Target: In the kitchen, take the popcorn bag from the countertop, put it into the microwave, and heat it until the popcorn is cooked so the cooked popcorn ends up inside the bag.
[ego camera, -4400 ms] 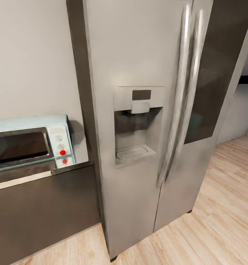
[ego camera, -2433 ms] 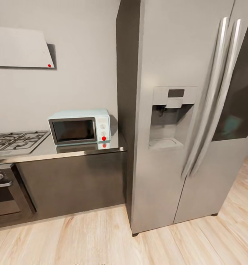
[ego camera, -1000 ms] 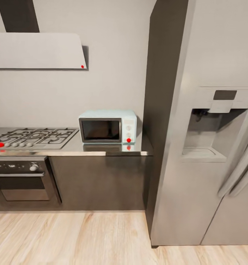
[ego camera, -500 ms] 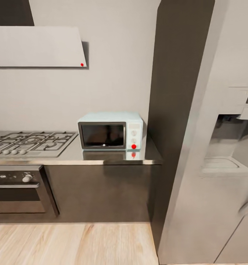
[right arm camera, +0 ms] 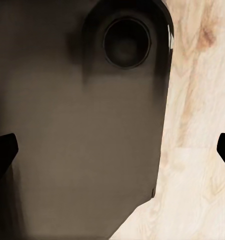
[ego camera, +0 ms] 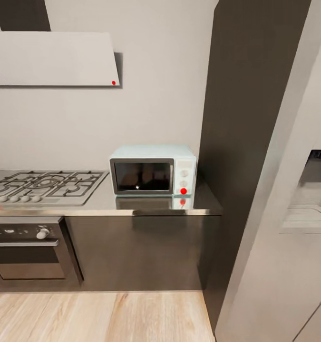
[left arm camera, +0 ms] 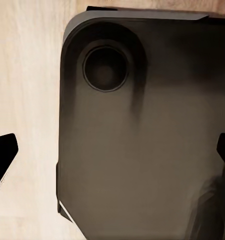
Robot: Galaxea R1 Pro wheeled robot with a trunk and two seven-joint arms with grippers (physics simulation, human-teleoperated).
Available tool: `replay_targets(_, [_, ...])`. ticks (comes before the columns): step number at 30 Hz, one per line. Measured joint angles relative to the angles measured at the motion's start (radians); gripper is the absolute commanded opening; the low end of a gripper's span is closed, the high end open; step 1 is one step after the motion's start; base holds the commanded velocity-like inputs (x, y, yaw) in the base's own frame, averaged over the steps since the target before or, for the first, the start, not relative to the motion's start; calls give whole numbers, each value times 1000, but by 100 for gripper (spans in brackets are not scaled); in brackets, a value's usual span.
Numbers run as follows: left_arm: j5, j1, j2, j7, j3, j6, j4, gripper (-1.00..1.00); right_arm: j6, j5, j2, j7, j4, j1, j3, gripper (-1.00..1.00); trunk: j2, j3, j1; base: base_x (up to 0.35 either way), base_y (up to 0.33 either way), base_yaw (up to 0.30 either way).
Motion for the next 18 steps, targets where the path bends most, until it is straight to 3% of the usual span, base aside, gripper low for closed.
replay_targets(9, [1,0,0,0,0,0,0,100,0,0,0,0,0,0,0,100,0,0,0,0,65,0])
replay_targets(18, [1,0,0,1,1,0,0,100,1,-1,0,0,0,0,1,100,0,0,0,0,148,0])
